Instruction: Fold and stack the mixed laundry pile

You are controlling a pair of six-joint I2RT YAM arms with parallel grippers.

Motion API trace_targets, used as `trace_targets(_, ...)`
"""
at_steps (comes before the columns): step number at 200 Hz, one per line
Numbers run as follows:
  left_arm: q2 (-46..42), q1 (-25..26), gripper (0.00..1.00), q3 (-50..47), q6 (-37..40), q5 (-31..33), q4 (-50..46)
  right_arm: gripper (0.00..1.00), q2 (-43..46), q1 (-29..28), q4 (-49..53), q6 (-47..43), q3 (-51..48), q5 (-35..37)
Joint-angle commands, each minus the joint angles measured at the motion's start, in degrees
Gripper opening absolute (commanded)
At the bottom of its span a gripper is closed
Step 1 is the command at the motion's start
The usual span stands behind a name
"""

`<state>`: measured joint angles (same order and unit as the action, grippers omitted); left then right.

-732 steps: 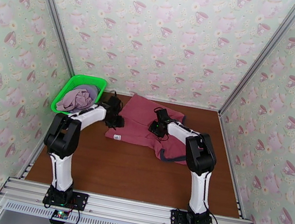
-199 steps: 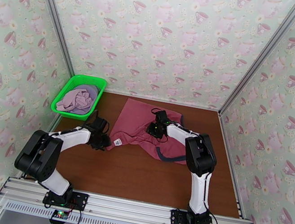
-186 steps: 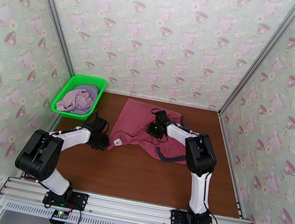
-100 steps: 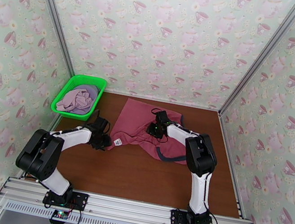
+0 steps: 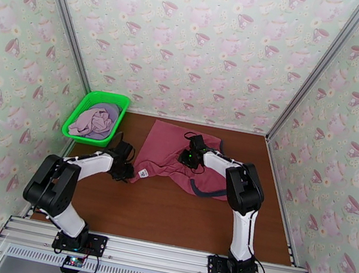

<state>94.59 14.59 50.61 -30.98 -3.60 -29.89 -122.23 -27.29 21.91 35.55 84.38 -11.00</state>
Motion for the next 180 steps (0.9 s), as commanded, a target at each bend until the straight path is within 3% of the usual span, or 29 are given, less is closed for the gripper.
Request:
trace_targets(1,6.4,-0.8,0.22,1.0,3.7,4.8,8.2,0.33,-3.0,0.0,7.5,-0.3,-2.8,0.7)
trace_targets(30,7.5,-0.5,0.0,1.3,4.0,4.6,10.3,0.33,-2.3,-0.2,7.7,-0.6,-3.2,0.7)
trace_targets(70,-1.9,-0.2,0.0,4.6,5.3,9.7,6.9,0.34,3.1,-0.4,9.2,-2.1,-5.2,2.6)
trace_targets(116,-17.0,-0.3,0.0,9.9,12.7,23.5,3.0,0.35,11.7,-0.4,8.2,-0.2,-13.4,3.5)
trace_targets(145,-20.6,-0.9,0.0,9.7,15.2,24.8,2.8,0.4,16.3,-1.3,7.1,0.3,-17.7,2.9)
trace_targets(180,-20.9,-1.0,0.0,7.0,12.7,26.2,3.7,0.55,28.0,-1.8,10.8,0.1,-22.3,6.0)
